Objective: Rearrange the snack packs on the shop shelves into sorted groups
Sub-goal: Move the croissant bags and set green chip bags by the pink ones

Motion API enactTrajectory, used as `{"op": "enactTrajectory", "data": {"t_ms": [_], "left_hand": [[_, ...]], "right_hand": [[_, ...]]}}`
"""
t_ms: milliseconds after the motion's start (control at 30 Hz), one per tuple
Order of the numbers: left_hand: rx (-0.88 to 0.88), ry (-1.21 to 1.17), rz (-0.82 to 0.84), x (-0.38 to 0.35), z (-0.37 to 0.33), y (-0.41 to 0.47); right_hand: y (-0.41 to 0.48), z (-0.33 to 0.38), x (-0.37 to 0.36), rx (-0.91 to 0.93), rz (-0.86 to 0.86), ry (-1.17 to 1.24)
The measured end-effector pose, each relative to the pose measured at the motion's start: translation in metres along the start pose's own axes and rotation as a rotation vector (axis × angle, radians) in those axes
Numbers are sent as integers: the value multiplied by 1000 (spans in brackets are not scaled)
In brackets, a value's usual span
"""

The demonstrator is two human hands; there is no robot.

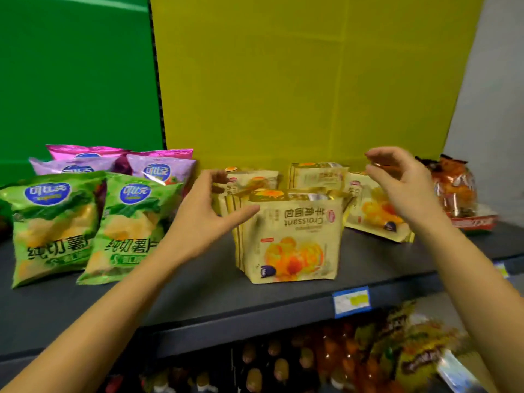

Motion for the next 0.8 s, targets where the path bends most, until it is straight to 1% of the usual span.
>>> {"op": "enactTrajectory", "data": {"t_ms": [100, 167, 233, 367, 467, 600, 667, 733, 800], "left_hand": [[194, -209, 2, -24, 16, 15], [284, -409, -20, -33, 28, 21], [308, -573, 13, -42, 35, 21], [312, -729, 162, -62, 36, 14], [324, -733, 207, -67, 35, 13], [339, -663, 206, -65, 30, 11], [342, -650, 174, -62, 29, 11], [340, -636, 117, -58, 31, 13], [347, -613, 35, -53, 39, 15]], "right_hand": [[10, -49, 35, -116, -12, -133], [15, -79, 50, -187, 6, -237], [19, -107, 59, -248, 16, -278], [24, -144, 63, -377, 81, -139], [27, -160, 60, -381, 97, -155], [33, -171, 50, -432, 86, -113], [33, -171, 43, -411, 89, -102], [35, -173, 39, -353, 104, -78], [39, -177, 36, -338, 161, -13]]}}
Point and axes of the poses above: each hand's wrist, its own y-axis towards the middle knuckle, its own x-axis out of the back of the hand, z = x × y, the point moved 2 cm from there along y, towards the middle knuckle, and after that the axes turned 7 degrees about z, right-handed, at the moved point
